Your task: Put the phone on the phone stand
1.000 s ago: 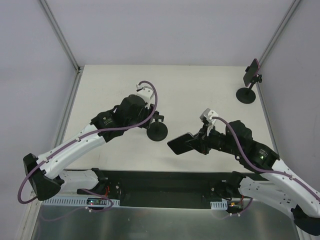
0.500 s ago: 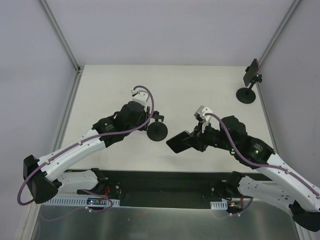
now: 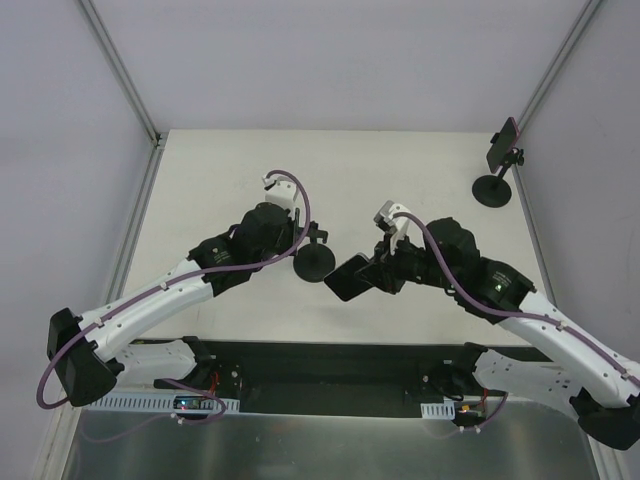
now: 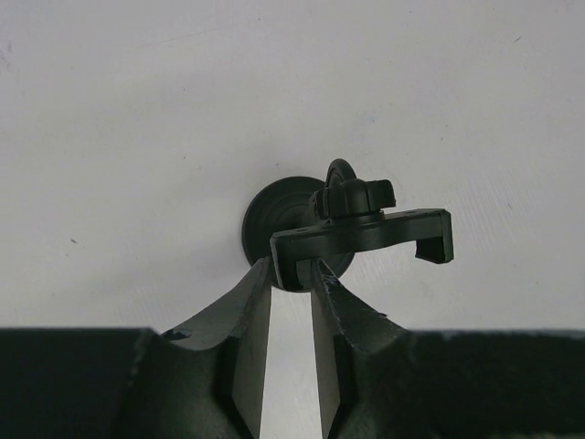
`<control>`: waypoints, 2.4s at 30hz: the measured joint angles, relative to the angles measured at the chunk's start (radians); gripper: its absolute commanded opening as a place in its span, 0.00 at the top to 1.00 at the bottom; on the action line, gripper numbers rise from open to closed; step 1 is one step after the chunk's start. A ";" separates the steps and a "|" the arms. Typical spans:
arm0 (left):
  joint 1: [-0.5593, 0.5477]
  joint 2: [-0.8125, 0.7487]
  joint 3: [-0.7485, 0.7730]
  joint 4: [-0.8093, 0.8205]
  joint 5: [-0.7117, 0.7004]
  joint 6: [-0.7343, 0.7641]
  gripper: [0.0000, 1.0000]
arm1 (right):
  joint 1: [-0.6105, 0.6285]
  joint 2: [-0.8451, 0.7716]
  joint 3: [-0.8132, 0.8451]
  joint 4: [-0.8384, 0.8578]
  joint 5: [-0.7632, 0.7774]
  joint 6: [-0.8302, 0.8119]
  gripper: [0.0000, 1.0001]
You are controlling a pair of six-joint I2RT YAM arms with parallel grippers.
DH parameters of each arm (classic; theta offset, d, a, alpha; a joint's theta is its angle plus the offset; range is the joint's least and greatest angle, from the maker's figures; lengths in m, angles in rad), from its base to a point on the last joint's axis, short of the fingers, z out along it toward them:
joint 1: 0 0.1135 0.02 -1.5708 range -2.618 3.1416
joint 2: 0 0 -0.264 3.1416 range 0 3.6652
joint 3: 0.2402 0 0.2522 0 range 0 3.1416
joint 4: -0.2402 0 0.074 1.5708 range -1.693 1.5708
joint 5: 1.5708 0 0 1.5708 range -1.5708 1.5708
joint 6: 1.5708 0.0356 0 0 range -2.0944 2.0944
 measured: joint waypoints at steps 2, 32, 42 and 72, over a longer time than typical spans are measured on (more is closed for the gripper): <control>0.000 0.001 -0.002 0.002 0.000 0.008 0.80 | 0.000 0.011 0.009 0.000 -0.001 0.000 0.99; 0.048 -0.018 -0.097 0.111 0.061 0.098 1.00 | -0.001 0.323 0.317 -0.098 -0.013 -0.193 1.00; 0.062 -0.090 -0.127 0.074 0.179 0.129 1.00 | 0.050 0.416 0.359 -0.091 -0.161 -0.583 1.00; 0.091 -0.111 -0.030 -0.086 0.424 0.268 1.00 | 0.142 0.784 0.788 -0.459 -0.192 -1.015 1.00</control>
